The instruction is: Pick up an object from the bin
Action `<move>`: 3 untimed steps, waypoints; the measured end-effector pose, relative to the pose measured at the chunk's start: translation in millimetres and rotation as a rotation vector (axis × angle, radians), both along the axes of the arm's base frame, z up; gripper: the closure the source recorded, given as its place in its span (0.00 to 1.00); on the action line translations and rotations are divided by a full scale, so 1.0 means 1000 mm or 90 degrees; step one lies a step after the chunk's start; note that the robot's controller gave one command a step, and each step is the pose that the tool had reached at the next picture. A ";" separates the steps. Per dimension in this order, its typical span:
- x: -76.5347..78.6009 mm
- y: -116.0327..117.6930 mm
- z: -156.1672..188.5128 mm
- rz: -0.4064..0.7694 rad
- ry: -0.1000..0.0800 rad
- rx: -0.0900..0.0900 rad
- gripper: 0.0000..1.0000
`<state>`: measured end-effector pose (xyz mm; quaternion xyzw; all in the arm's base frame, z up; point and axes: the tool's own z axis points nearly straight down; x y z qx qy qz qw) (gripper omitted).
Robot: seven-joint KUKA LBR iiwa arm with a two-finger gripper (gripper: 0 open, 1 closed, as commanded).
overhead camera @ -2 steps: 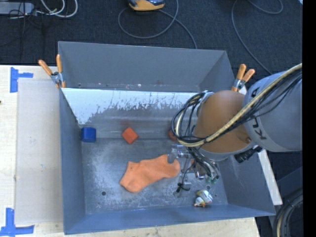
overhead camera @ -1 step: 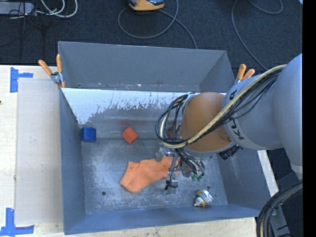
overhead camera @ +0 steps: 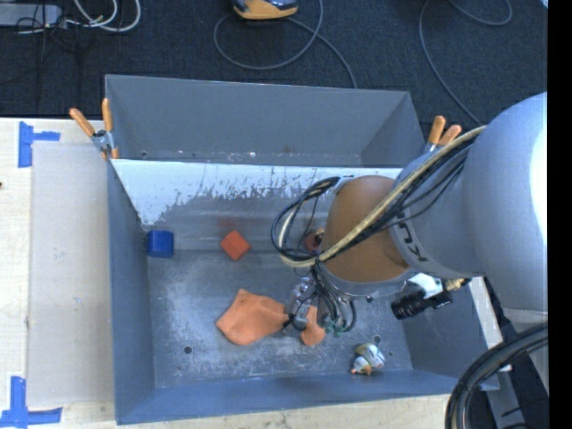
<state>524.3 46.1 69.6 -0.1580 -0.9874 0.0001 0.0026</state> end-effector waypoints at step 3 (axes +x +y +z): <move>0.004 0.011 0.003 0.012 0.001 0.000 1.00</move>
Offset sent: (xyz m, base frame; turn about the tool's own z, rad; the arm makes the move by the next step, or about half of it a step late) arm 0.0061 0.0082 0.0004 -0.0067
